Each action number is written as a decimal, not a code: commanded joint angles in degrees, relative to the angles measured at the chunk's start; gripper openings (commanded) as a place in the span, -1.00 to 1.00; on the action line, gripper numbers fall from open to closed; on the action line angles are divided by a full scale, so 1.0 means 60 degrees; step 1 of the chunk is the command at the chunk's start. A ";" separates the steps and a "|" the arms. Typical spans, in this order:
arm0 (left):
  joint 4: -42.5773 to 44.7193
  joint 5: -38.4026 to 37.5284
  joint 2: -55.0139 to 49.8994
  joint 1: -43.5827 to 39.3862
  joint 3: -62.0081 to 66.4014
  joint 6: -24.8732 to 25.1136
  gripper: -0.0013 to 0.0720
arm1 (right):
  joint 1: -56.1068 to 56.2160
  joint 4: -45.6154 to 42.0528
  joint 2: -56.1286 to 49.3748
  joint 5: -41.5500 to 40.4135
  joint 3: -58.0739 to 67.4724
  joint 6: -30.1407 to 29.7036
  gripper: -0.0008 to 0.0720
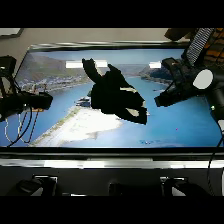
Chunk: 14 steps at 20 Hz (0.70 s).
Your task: Fold the clothes and pants, and hang the long-sleeved shirts on hangers.
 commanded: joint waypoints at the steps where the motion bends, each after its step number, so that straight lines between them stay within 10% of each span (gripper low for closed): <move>1: 0.0004 0.0000 -0.0233 0.0011 -0.0004 -0.0958 0.72 | 0.0011 0.0004 0.0004 0.0007 -0.0004 -0.0011 -0.83; 10: -0.3814 0.0878 -0.2248 0.2299 -0.0004 -0.0729 0.75 | 0.0011 0.0175 0.0004 -0.0011 -0.0004 0.0324 -0.78; 13: -0.4532 0.1701 -0.2900 0.2426 -0.0004 -0.0535 0.74 | 0.0011 0.0251 -0.0036 0.0029 -0.0036 0.2011 0.48; 14: -0.4699 0.1847 -0.3100 0.2426 0.0000 -0.0532 0.74 | 0.0011 0.0255 -0.0047 0.0095 -0.0211 0.2514 0.52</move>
